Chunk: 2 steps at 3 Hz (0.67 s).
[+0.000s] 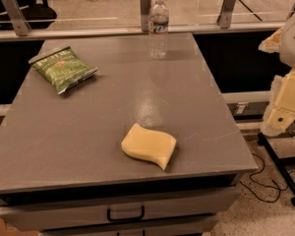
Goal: Pick green jalapeno chip bag
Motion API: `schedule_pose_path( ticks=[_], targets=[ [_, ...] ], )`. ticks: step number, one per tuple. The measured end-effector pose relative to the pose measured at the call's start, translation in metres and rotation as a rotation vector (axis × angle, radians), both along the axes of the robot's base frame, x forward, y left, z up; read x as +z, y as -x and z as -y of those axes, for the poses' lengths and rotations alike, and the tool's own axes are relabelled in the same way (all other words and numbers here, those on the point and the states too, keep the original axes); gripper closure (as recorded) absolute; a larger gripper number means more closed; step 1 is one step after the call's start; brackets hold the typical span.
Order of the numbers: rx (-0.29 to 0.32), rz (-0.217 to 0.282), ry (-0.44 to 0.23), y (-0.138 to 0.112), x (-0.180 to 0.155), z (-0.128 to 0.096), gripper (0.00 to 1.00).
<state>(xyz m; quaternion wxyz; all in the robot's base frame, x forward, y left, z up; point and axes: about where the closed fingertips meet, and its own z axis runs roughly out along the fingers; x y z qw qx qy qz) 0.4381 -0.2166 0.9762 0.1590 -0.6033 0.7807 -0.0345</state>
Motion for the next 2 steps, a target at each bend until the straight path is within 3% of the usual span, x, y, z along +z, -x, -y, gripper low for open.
schedule_pose_path(
  ticks=[2],
  targets=[
    [0.014, 0.006, -0.028, -0.0054, -0.0035, -0.0081, 0.00]
  ],
)
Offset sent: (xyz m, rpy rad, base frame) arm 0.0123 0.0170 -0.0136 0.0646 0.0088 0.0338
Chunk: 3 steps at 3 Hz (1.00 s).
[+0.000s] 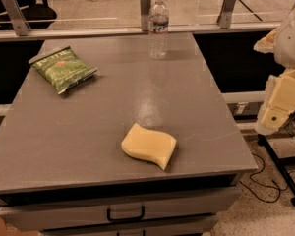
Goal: Pick green jalapeno chip bag
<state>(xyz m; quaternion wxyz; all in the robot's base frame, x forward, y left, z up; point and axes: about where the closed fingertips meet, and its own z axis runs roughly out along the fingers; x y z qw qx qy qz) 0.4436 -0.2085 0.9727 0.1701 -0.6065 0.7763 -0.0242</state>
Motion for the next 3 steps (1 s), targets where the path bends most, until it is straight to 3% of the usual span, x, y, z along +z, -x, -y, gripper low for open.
schedule_pose_path(
  ticks=[1, 2, 3],
  targets=[
    [0.100, -0.002, -0.081, -0.026, -0.019, -0.048, 0.00],
    [0.228, -0.010, -0.172, -0.051, -0.044, -0.126, 0.00],
    [0.327, -0.005, -0.278, -0.062, -0.047, -0.208, 0.00]
  ],
)
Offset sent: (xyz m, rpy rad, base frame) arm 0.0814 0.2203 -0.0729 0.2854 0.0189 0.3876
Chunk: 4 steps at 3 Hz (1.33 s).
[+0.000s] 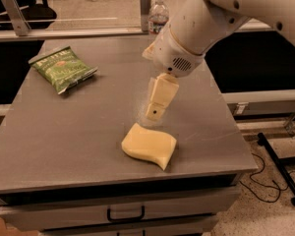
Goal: Pick green jalapeno chip bag
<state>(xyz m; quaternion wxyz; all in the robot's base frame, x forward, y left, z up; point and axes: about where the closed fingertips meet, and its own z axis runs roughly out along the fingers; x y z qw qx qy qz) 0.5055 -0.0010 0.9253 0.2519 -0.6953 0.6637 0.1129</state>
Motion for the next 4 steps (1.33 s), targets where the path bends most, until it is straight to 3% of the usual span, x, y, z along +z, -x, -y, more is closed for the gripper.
schedule_pose_path(
  ticks=[2, 3, 4],
  targets=[
    [-0.008, 0.007, -0.036, -0.010, 0.000, -0.007, 0.00],
    [0.013, 0.037, -0.106, -0.041, -0.006, -0.040, 0.00],
    [0.025, 0.073, -0.189, -0.087, -0.014, -0.087, 0.00]
  ],
)
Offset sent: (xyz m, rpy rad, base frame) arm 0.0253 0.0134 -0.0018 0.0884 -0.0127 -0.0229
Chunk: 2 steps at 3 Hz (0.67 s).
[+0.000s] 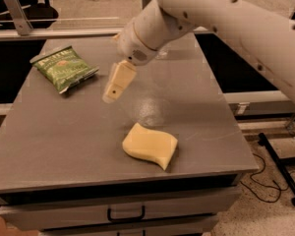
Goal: Pick green jalapeno chip bag
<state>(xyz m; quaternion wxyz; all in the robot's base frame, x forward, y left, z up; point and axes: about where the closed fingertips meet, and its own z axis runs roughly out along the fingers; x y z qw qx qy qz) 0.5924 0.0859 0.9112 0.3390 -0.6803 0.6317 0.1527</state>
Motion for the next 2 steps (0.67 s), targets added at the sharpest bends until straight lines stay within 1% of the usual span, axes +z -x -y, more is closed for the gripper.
schedule_pose_path(
  ticks=[1, 2],
  targets=[
    [-0.005, 0.033, -0.053, -0.040, -0.006, -0.048, 0.00],
    [-0.018, 0.026, -0.088, -0.070, -0.018, -0.093, 0.00]
  ],
)
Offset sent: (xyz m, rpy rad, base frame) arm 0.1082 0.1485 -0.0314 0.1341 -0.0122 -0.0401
